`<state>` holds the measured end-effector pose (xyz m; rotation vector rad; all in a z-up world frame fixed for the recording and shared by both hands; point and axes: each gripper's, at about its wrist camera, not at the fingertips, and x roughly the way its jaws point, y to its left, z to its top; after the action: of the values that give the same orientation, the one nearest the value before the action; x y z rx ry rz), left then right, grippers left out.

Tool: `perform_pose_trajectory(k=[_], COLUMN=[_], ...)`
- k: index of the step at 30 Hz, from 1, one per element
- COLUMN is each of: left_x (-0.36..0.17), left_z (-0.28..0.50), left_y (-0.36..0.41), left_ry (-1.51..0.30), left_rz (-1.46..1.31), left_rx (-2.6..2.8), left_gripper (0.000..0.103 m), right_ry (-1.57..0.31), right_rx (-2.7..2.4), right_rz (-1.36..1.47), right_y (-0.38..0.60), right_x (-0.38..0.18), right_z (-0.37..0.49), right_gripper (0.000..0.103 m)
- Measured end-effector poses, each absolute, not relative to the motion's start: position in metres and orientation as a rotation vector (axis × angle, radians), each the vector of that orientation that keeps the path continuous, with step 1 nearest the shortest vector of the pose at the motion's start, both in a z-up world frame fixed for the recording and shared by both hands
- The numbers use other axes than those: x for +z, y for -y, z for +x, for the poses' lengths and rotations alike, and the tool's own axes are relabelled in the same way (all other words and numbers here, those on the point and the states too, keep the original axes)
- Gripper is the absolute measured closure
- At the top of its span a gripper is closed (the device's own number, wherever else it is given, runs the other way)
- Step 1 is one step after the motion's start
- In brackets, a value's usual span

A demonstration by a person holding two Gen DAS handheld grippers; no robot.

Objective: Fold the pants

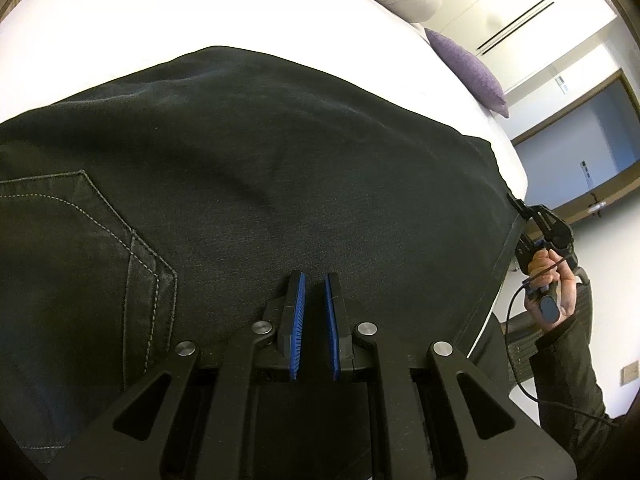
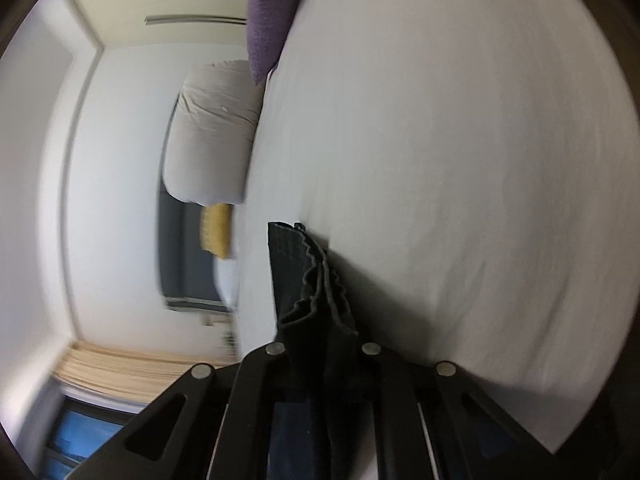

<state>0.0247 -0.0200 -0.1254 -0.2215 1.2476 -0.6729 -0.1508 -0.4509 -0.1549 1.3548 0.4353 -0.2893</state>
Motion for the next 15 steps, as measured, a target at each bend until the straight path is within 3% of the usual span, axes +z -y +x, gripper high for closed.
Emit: perform_pose_trajectory(k=[3,7,10,15], left_x=[-0.128,-0.129,-0.125,-0.121], left_z=[0.026,0.028,0.029,0.035], left_y=[0.019,0.017,0.013,-0.005], left_ry=[-1.248,-1.248,-1.241,-1.248], left_rz=[-0.232,-0.260,-0.284,-0.372], left_rx=[-0.676,-0.675,-0.671,-0.654], left_gripper=[0.093,0.093,0.093,0.093], right_ry=[-0.550,-0.716,-0.833,-0.946], right_rx=[-0.270,-0.140,-0.067,-0.122], right_rz=[1.054,0.546,0.211,-0.015], right_y=[0.409,0.283,0.183,0.134], right_x=[-0.101,-0.045,-0.056,-0.110], right_z=[-0.124,-0.083,-0.066,-0.054], right_gripper=[0.094,0.094,0.094,0.094])
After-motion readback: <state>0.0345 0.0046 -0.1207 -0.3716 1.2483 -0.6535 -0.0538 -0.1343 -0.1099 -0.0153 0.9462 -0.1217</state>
